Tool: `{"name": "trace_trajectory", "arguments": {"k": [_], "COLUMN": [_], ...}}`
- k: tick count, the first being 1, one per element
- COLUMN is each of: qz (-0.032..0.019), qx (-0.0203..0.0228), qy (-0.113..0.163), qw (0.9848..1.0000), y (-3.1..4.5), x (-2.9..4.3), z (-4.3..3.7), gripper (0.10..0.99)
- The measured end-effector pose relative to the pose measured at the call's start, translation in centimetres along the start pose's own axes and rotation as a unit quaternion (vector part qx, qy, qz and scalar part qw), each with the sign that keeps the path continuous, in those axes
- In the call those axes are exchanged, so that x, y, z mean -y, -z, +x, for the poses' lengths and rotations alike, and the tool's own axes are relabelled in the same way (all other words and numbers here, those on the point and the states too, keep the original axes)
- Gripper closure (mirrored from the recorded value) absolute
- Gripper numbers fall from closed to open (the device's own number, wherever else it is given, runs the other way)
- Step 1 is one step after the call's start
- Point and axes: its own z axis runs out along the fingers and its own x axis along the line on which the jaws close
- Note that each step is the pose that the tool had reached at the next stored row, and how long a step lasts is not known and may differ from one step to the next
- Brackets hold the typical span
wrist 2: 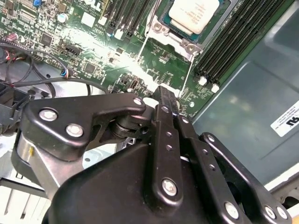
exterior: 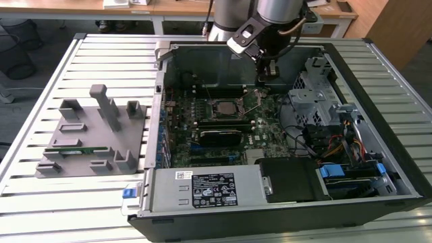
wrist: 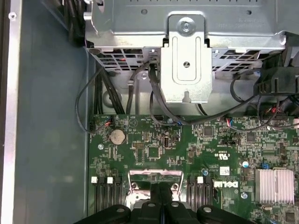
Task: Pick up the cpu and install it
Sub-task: 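Close the cpu cover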
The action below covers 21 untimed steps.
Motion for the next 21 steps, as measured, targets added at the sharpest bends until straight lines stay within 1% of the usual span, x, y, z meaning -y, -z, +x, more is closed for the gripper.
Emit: {"name": "trace_trajectory", "arguments": {"k": [6, 10, 16, 19, 21], "qz": [0.0, 0.0, 0.0001, 0.0004, 0.0006], "qx": [-0.0001, -0.0001, -0.0002, -0.0007, -0.0009], "qy": [0.001, 0.001, 0.004, 0.021, 0.025], "qw": [1.0, 1.0, 1.0, 0.9998, 0.9997], "y": [-0.04, -0.08, -0.22, -0.31, -0.48], "x": [-0.01, -0.12, -0.83, -0.99, -1.2], "z": [-0.42, -0.48, -0.49, -0.48, -0.45], "gripper": [0.98, 0.98, 0.98, 0.98, 0.98]}}
